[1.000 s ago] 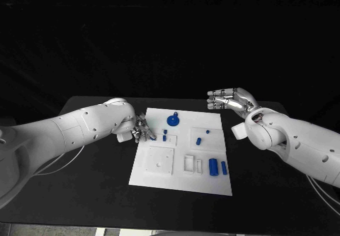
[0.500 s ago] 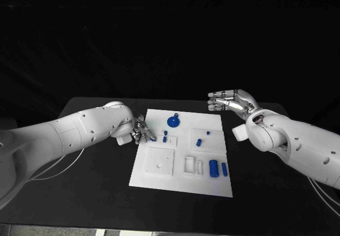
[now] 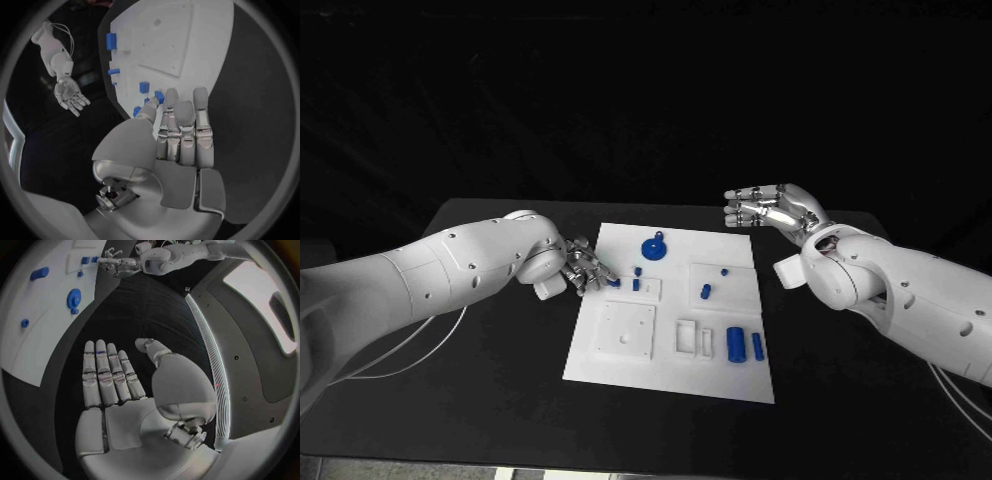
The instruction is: Assemble the parts on the task board
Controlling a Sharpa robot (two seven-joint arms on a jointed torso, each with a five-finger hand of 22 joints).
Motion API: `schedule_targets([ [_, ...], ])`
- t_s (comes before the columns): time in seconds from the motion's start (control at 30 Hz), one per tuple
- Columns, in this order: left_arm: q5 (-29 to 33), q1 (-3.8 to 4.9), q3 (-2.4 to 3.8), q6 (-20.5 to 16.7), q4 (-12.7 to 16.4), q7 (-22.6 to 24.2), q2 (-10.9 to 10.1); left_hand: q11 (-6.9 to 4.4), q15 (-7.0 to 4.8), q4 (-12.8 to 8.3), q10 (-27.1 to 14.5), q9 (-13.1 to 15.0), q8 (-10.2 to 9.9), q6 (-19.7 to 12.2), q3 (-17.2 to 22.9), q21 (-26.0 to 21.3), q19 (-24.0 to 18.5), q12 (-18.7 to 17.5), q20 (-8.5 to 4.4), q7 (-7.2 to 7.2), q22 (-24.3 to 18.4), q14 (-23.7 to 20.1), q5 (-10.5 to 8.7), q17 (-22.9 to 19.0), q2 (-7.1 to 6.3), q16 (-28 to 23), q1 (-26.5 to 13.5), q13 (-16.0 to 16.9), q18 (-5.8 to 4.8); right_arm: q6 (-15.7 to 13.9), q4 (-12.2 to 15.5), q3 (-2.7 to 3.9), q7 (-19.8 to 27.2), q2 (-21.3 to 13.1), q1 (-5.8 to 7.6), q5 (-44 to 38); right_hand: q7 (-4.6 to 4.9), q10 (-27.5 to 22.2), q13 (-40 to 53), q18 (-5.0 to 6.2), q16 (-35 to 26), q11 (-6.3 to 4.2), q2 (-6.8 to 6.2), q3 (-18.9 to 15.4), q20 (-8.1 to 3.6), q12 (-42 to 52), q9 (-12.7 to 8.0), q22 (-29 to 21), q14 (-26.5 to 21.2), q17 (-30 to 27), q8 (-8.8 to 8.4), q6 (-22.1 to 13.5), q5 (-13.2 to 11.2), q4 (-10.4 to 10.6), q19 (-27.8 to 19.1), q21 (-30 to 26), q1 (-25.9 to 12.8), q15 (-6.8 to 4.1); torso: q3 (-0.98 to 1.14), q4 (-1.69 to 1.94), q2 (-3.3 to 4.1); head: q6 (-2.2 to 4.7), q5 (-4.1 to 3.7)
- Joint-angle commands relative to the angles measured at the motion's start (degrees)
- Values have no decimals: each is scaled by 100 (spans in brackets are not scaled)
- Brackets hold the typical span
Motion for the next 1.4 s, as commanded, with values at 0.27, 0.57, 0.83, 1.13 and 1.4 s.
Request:
schedule_targets([
  [0.27,1314,68,93,361,161,463,-155,-11,-20,-822,19,84,-51,37,819,22,-63,-8,0,11,105,-40,27,29,-37,-60,-42,17,0,66,2,3,32,10,-4,-2,-1,-19,-8,61,-20,-8,3,31,-4,-22,-8,-7,-35,-8,-16,-2,-22,-15,-23,-2,21,5,1,-6,3,23,28],
  [0.57,1551,79,116,418,219,548,-222,-11,-19,-836,13,109,-60,39,830,25,-66,-1,1,12,106,-39,30,38,-32,-71,-40,23,3,65,4,3,17,21,-4,-43,2,-15,-9,61,-19,-9,-18,64,-8,-23,-8,-7,-31,-8,-16,9,-86,-158,-19,-2,66,4,4,-12,7,71,50],
  [0.83,1673,80,122,411,319,656,-266,-11,-19,-841,10,119,-62,42,831,24,-69,1,1,12,104,-39,32,41,-33,-76,-43,25,4,-61,48,3,-211,56,-4,-926,-22,104,-9,61,-15,-41,-87,43,-47,-23,3,-5,85,-5,-5,253,-544,-542,75,9,221,-22,7,-12,4,117,35],
  [1.13,1905,80,124,302,572,877,-383,-18,-26,-887,29,147,-87,76,843,35,-64,10,-3,7,104,-21,81,73,-46,-71,-67,28,8,9,251,3,-696,149,-3,-2673,-167,758,7,47,55,-274,-123,-262,-240,-4,30,13,642,68,23,964,-1210,-781,535,98,348,-252,9,2,-3,173,24],
  [1.4,2057,80,156,224,839,980,-494,-22,-30,-901,43,151,-98,91,847,46,-59,10,-7,3,107,-14,116,84,-52,-70,-81,27,8,166,499,5,-1138,304,49,-3973,-345,2290,577,-118,1192,-858,-59,-1336,-1095,676,30,267,1797,1936,25,1122,-1366,-898,2344,881,692,-940,-9,9,-12,205,15],
])
